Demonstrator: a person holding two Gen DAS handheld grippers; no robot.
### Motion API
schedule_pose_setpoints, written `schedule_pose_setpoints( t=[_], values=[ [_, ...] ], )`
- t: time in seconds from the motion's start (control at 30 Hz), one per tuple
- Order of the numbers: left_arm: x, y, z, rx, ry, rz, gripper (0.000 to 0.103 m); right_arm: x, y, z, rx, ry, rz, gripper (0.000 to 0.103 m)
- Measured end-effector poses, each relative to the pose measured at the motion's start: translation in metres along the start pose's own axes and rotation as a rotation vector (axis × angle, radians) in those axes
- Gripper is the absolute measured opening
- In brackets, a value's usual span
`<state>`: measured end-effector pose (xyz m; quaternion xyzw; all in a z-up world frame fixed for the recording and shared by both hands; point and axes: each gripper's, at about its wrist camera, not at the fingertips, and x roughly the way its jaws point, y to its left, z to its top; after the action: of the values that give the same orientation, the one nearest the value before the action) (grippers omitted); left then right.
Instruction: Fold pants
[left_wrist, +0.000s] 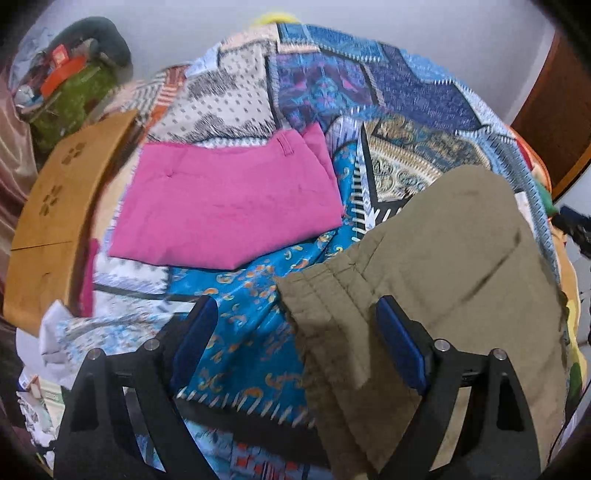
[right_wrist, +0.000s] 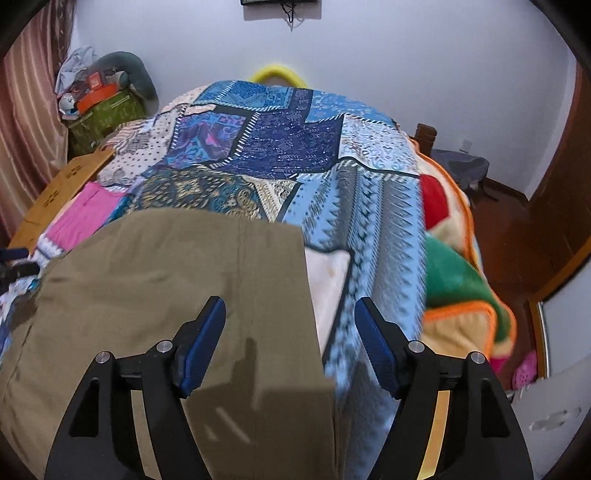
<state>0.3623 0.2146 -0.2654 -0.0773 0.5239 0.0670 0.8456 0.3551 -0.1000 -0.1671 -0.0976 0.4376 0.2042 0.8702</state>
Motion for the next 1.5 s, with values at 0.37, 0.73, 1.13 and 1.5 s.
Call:
schedule_pose_setpoints(
  t=[0.37,0.73,1.13,1.5],
  values=[
    [0.032,0.002,0.004,-0.038,-0.003,-0.109,0.079,0.084,-0.004,0.037,0.045,0.044,0.035,0.068],
    [0.022,-0.003,0.005,-0.046,-0.04,-0.104,0.057,0.095,0.007,0.035,0.01,0.06,-0.003,0.011],
    [-0.032,-0.023,0.051,0.103,-0.194,0.061,0.051,0.007,0.0,0.055,-0.024,-0.171,-0.125,0.004],
    [-0.106,-0.045,0.073,0.144,-0.365,0.057,0.05,-0.078,-0.016,0.066,0.05,-0.318,-0.116,0.003]
  ],
)
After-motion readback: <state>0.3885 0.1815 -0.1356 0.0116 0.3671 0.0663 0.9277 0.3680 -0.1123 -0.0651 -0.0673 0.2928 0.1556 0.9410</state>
